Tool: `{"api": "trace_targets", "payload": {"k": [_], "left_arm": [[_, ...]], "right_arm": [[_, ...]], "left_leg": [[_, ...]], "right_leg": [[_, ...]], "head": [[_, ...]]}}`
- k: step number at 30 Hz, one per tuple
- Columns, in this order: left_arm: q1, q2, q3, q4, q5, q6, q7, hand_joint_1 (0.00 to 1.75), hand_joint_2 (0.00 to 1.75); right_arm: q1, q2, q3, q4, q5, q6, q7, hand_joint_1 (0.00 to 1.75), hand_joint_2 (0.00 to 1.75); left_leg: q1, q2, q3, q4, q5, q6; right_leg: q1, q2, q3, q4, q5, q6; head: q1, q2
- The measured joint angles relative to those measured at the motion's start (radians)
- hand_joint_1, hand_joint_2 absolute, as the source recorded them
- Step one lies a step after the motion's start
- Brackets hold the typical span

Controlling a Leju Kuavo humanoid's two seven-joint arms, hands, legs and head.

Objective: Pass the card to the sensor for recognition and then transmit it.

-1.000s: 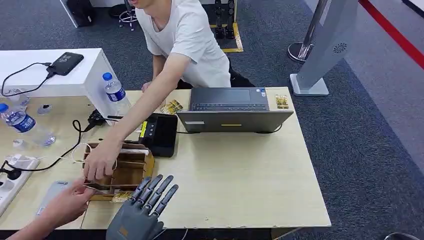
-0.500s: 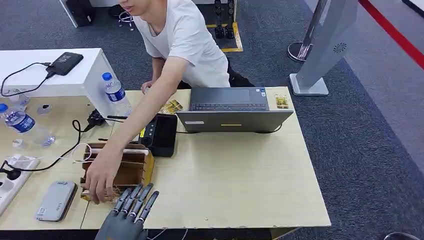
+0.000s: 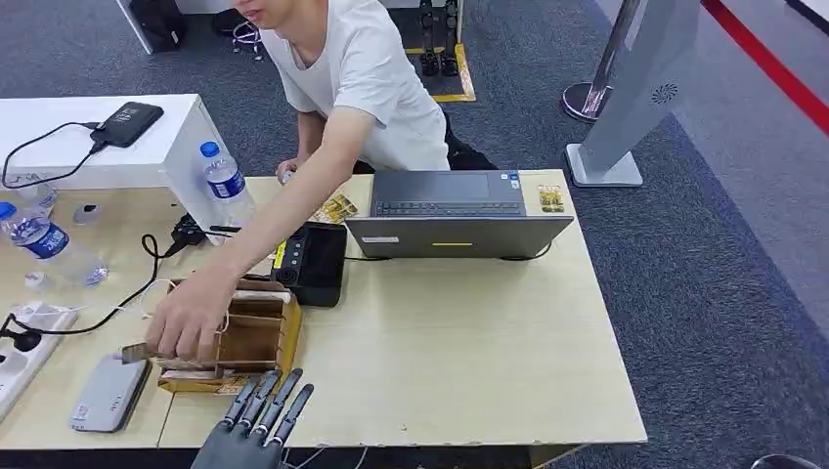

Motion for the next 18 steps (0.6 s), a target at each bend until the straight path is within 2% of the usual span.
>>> {"api": "trace_targets", "payload": {"k": [9, 15, 18], "left_arm": [[0.000, 0.000, 0.000, -0.001, 0.000, 0.000, 0.001, 0.00, 1.75], [0.016, 0.008, 0.001, -0.006, 0.000, -0.011, 0.066, 0.00, 1.75], [0.050, 0.013, 0.031, -0.008, 0.000, -0.015, 0.079, 0.00, 1.75]], "right_arm": [[0.000, 0.000, 0.000, 0.000, 0.000, 0.000, 0.000, 0.00, 1.75], [0.003, 0.000, 0.008, -0.002, -0.009, -0.002, 0.000, 0.00, 1.75], [0.013, 0.002, 0.022, -0.009, -0.011, 0.000, 0.001, 0.00, 1.75]], "left_leg": [[0.000, 0.000, 0.000, 0.000, 0.000, 0.000], [0.000, 0.000, 0.000, 0.000, 0.000, 0.000], [0.000, 0.000, 0.000, 0.000, 0.000, 0.000]], "right_leg": [[0.000, 0.000, 0.000, 0.000, 0.000, 0.000], [0.000, 0.000, 0.000, 0.000, 0.000, 0.000], [0.000, 0.000, 0.000, 0.000, 0.000, 0.000]], "head": [[0.000, 0.000], [0.000, 0.000], [0.000, 0.000]]}}
